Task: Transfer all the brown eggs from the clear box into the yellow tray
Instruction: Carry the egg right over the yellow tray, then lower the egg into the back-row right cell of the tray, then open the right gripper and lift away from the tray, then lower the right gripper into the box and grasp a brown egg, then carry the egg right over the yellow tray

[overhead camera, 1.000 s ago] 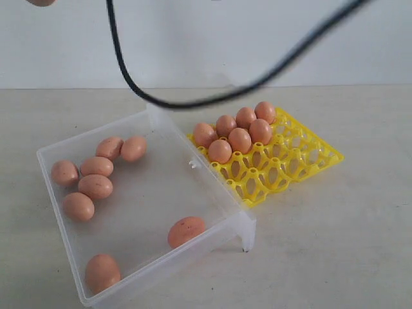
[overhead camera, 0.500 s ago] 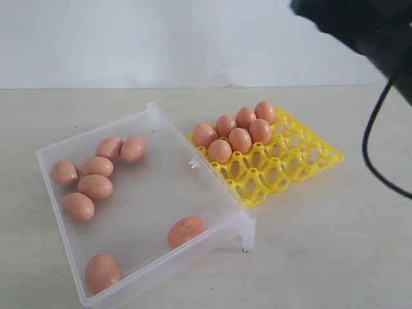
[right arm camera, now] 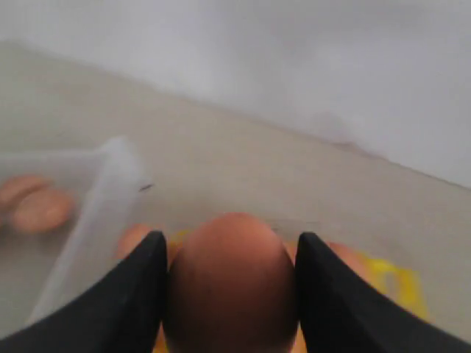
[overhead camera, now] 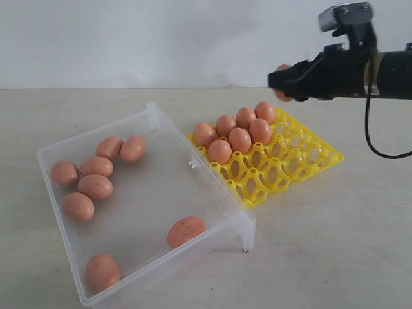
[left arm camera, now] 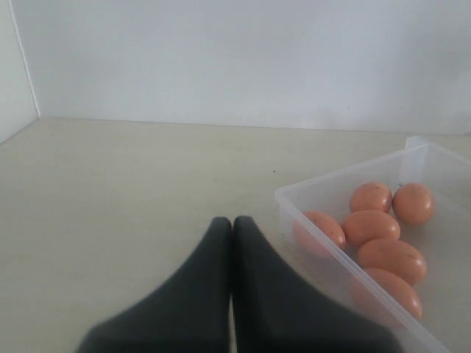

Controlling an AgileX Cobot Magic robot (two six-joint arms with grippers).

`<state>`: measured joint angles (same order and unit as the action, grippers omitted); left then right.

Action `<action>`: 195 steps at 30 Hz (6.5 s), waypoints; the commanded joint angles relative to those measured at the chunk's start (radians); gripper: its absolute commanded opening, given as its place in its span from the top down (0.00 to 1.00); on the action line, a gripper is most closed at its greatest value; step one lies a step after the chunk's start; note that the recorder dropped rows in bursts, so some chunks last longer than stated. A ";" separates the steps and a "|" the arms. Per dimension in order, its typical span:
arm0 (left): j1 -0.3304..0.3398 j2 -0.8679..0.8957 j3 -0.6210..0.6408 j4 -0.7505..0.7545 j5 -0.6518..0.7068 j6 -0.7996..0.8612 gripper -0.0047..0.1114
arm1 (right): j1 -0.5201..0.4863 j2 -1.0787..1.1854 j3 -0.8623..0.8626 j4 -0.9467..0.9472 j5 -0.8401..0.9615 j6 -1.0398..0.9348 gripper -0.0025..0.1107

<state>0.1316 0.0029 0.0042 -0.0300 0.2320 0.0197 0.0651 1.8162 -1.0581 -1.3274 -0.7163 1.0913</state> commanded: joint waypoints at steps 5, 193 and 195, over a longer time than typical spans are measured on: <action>-0.003 -0.003 -0.004 -0.005 0.000 0.001 1.00 | -0.012 0.150 -0.152 -0.414 -0.029 0.140 0.98; -0.003 -0.003 -0.004 -0.005 0.000 0.001 1.00 | 0.285 -0.353 0.345 1.165 0.450 -0.794 0.98; -0.003 -0.003 -0.004 -0.005 0.000 0.001 1.00 | 0.251 -0.277 0.271 0.525 0.501 -0.354 0.98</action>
<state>0.1316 0.0029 0.0042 -0.0300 0.2320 0.0197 0.3820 1.4525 -0.6973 -0.0181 -0.3779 0.1953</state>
